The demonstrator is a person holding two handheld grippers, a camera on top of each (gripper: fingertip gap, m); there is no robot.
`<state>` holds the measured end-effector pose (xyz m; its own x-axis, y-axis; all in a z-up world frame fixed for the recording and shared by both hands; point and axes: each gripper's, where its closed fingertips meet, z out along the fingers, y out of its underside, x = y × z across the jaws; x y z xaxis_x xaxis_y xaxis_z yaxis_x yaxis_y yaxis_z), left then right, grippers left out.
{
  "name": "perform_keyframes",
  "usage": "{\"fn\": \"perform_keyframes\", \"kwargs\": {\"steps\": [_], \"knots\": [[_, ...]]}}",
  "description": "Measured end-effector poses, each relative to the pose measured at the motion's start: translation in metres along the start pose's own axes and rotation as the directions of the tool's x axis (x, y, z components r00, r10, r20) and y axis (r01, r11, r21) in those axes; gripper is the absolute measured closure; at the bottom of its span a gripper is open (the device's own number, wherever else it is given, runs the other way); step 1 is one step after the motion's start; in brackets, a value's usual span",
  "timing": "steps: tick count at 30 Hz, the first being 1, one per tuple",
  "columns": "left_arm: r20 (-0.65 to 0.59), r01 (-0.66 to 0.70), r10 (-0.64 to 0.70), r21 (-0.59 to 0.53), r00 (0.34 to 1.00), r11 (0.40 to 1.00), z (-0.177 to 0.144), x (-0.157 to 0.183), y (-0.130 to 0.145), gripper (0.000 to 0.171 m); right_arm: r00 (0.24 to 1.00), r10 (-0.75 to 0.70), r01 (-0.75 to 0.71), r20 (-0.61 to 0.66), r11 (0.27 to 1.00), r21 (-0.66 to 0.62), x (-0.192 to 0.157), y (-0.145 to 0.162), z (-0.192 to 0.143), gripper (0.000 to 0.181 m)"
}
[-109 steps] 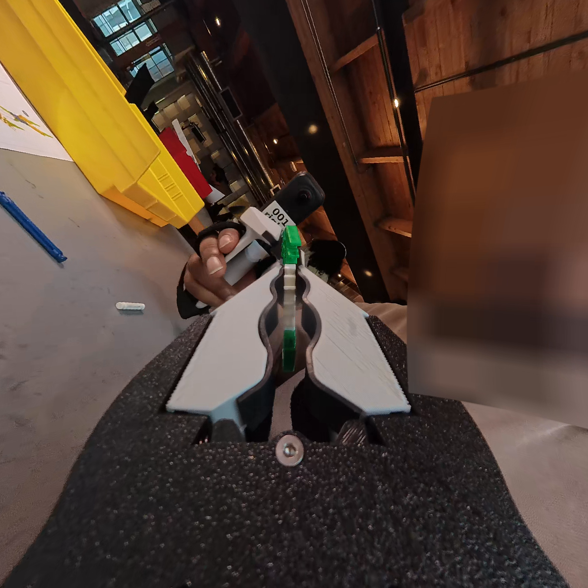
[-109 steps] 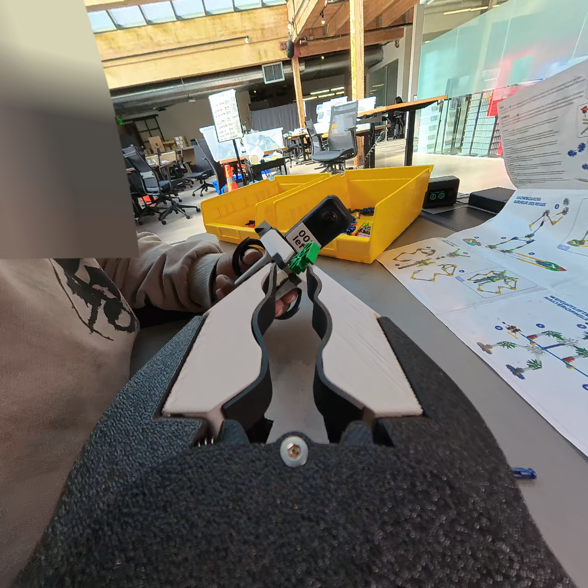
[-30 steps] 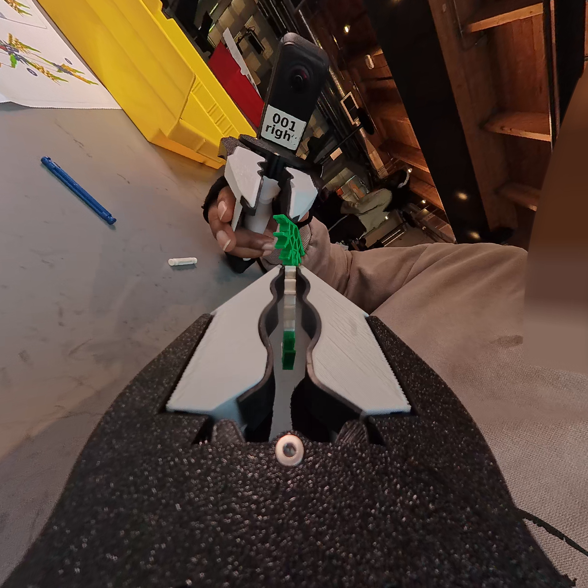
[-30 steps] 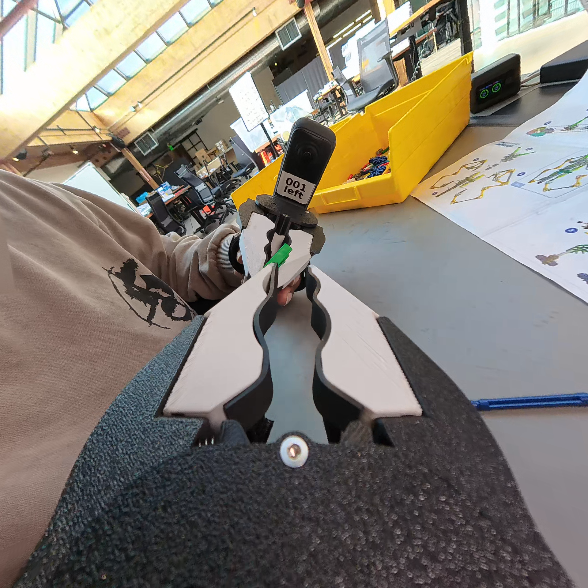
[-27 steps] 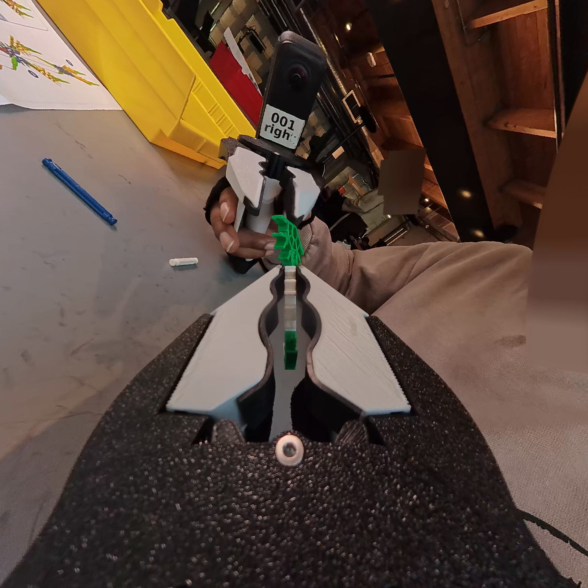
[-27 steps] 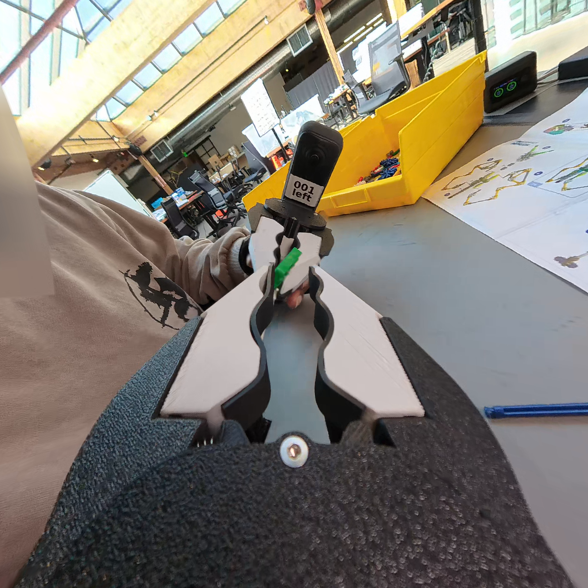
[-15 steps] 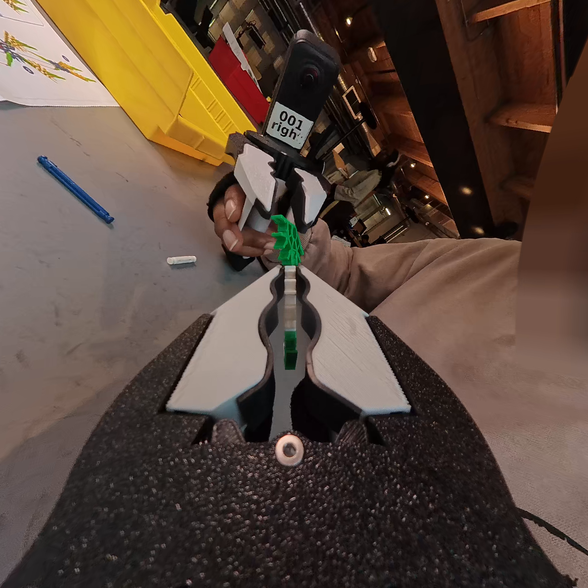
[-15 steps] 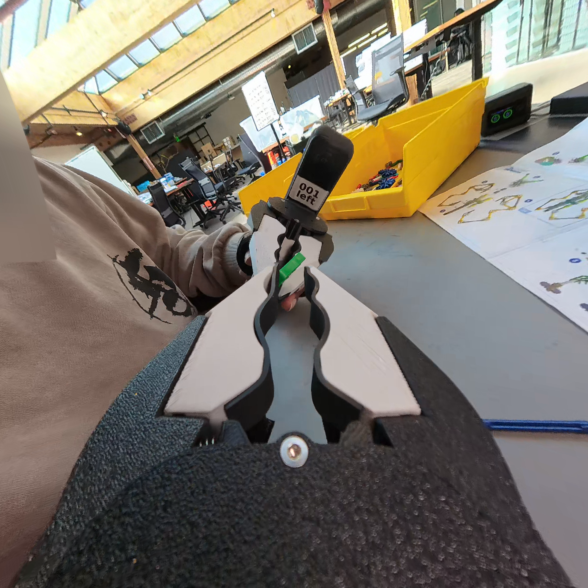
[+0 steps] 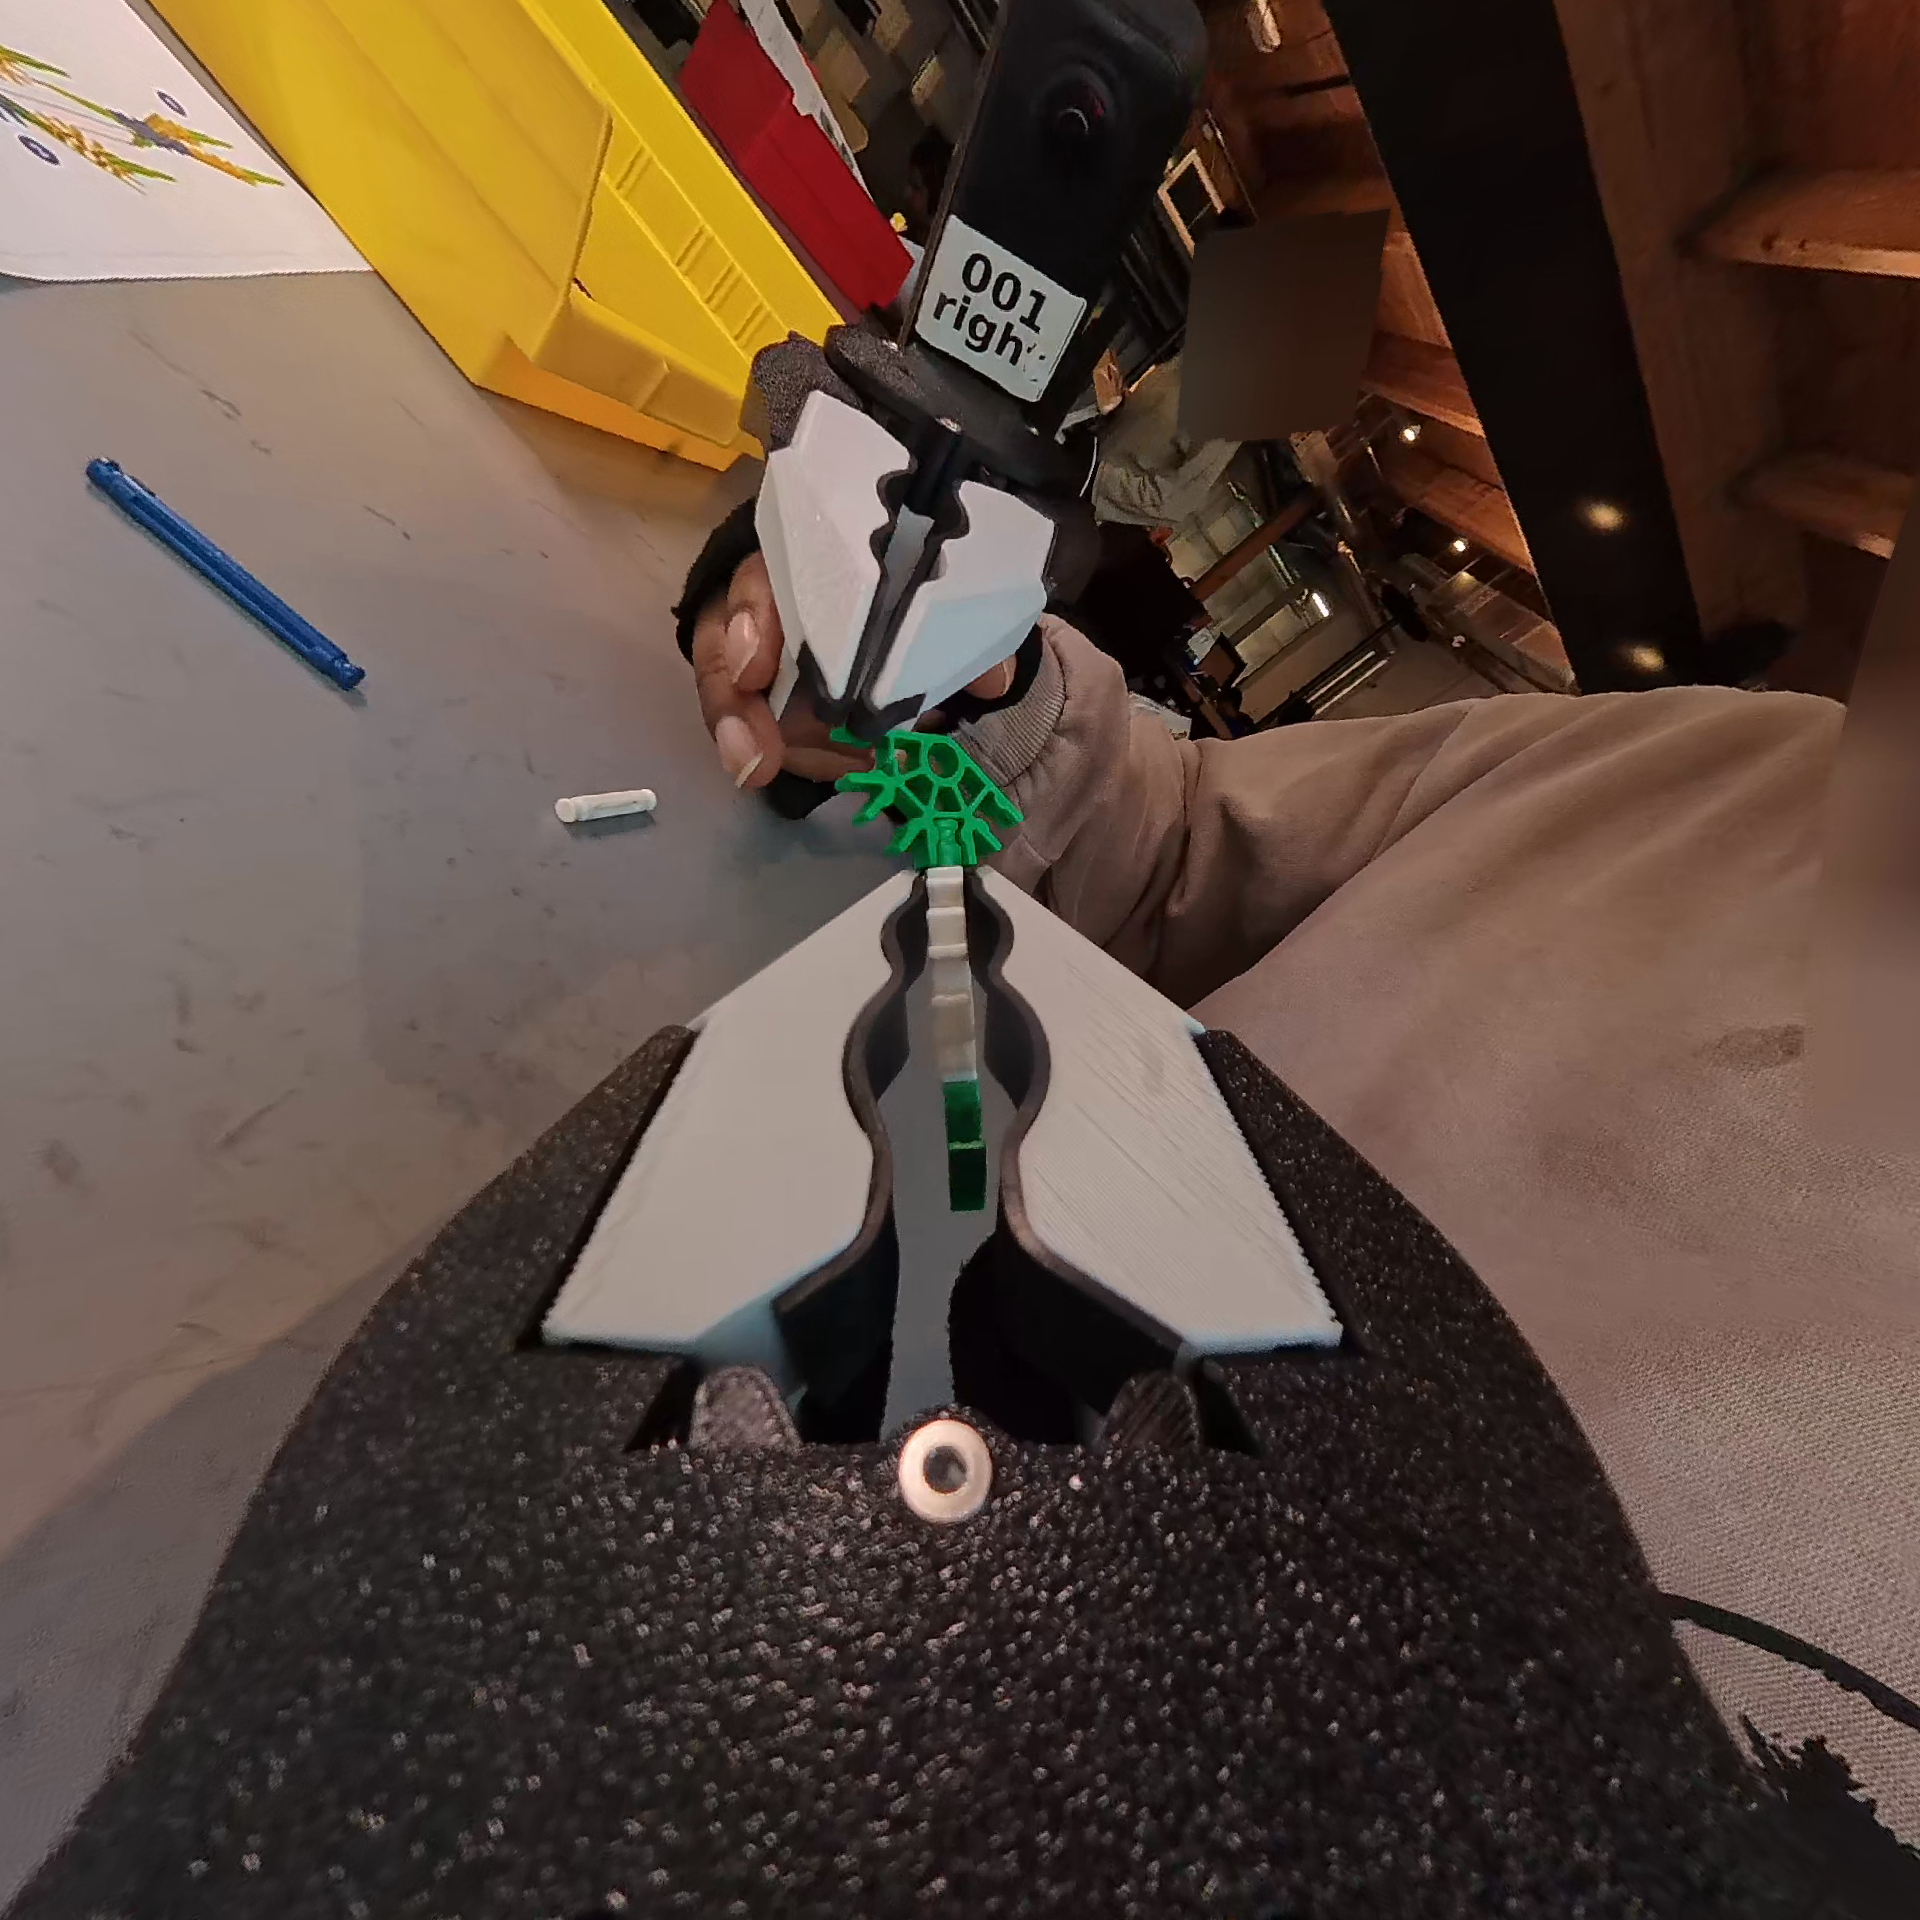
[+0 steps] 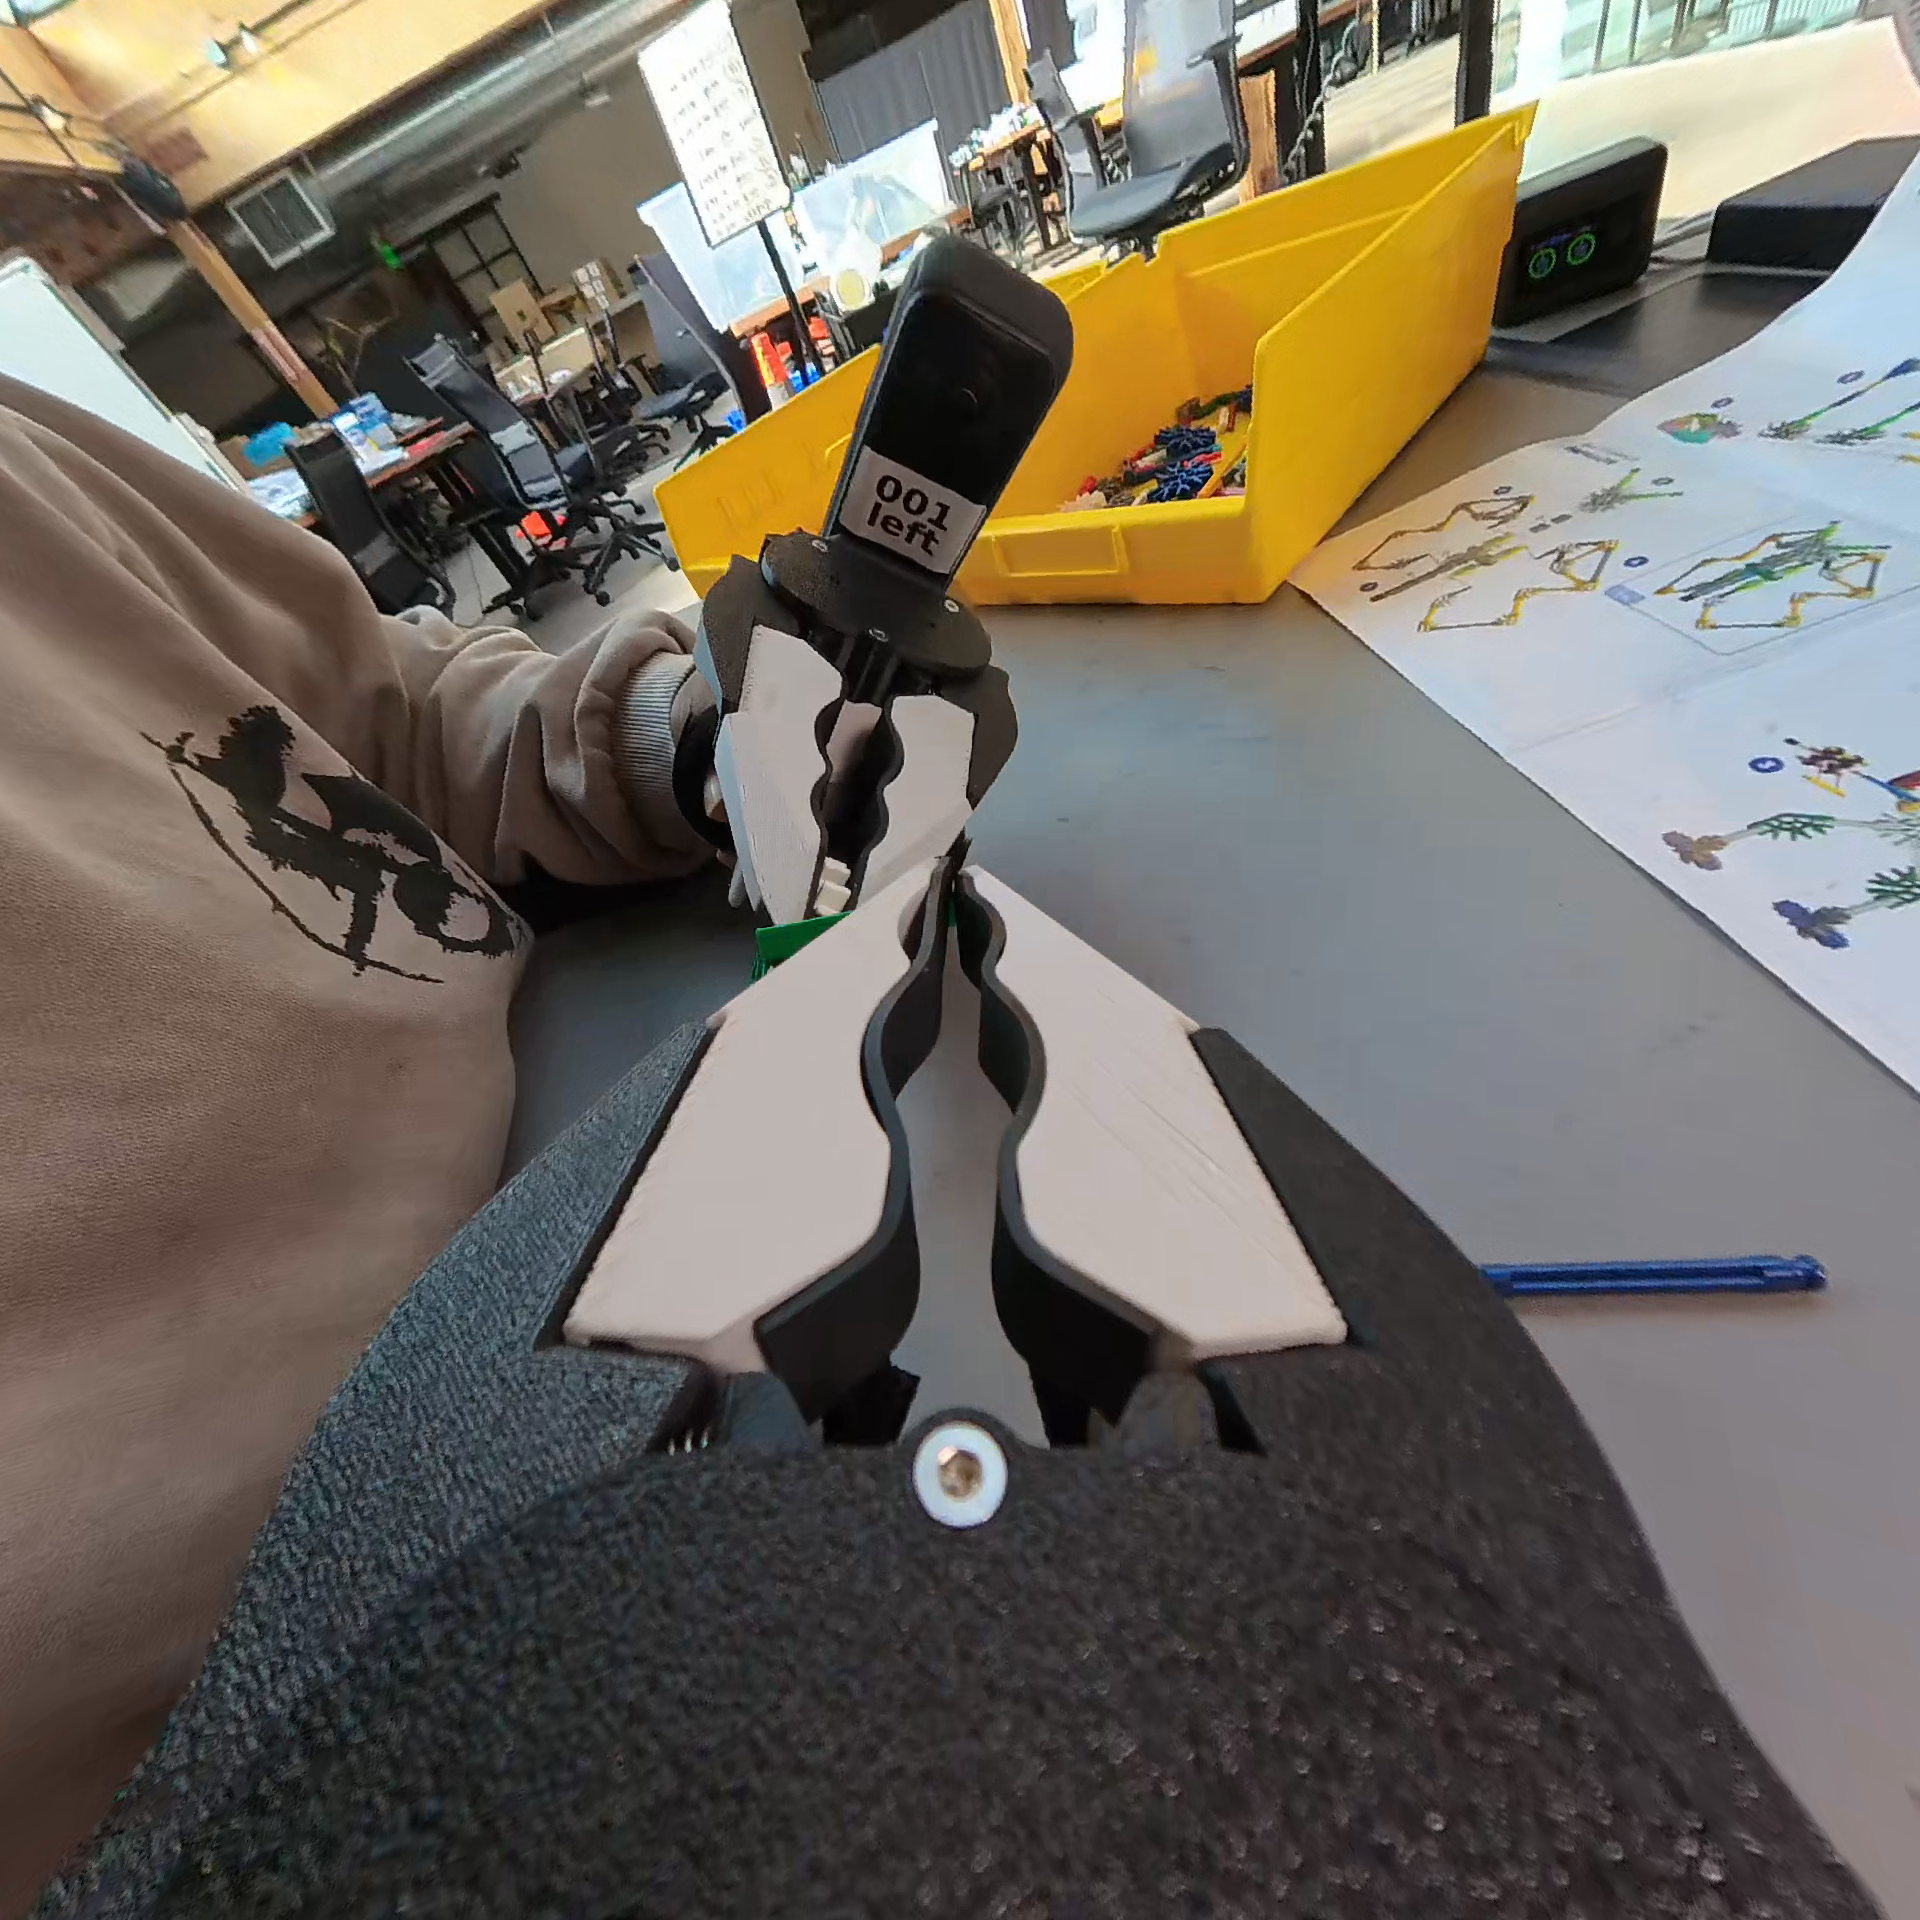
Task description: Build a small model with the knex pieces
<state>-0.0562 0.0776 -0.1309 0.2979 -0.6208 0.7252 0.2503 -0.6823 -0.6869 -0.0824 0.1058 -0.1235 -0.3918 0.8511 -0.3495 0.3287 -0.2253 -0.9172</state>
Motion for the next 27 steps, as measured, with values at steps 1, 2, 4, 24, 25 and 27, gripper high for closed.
{"fn": "perform_keyframes", "kwargs": {"steps": [1,2,4,24,25,27], "knots": [[0.011,-0.015,0.015,-0.010,1.000,1.000,0.000,-0.001,0.001,0.167,1.000,-0.003,0.003,0.002,1.000,-0.017,0.000,0.002,-0.001,0.181],[0.015,-0.026,0.027,-0.016,1.000,1.000,0.001,-0.001,0.002,0.167,1.000,-0.005,0.005,0.007,1.000,-0.030,-0.001,0.003,-0.002,0.181],[0.012,-0.045,0.045,-0.017,0.999,0.999,0.001,0.001,0.002,0.168,1.000,-0.003,0.004,0.021,0.999,-0.042,-0.003,0.004,-0.005,0.181],[-0.138,0.091,-0.072,0.137,0.988,0.986,-0.013,0.014,-0.024,0.167,0.878,-0.475,0.473,-0.057,0.880,-0.041,-0.025,-0.006,-0.003,0.155],[-0.139,0.096,-0.077,0.137,0.987,0.986,-0.013,0.014,-0.024,0.167,0.871,-0.485,0.483,-0.074,0.874,-0.050,-0.024,-0.005,0.000,0.167],[-0.132,0.099,-0.080,0.142,0.988,0.985,-0.014,0.011,-0.025,0.168,0.895,-0.440,0.438,-0.068,0.898,-0.044,-0.022,-0.005,0.000,0.172]]}}
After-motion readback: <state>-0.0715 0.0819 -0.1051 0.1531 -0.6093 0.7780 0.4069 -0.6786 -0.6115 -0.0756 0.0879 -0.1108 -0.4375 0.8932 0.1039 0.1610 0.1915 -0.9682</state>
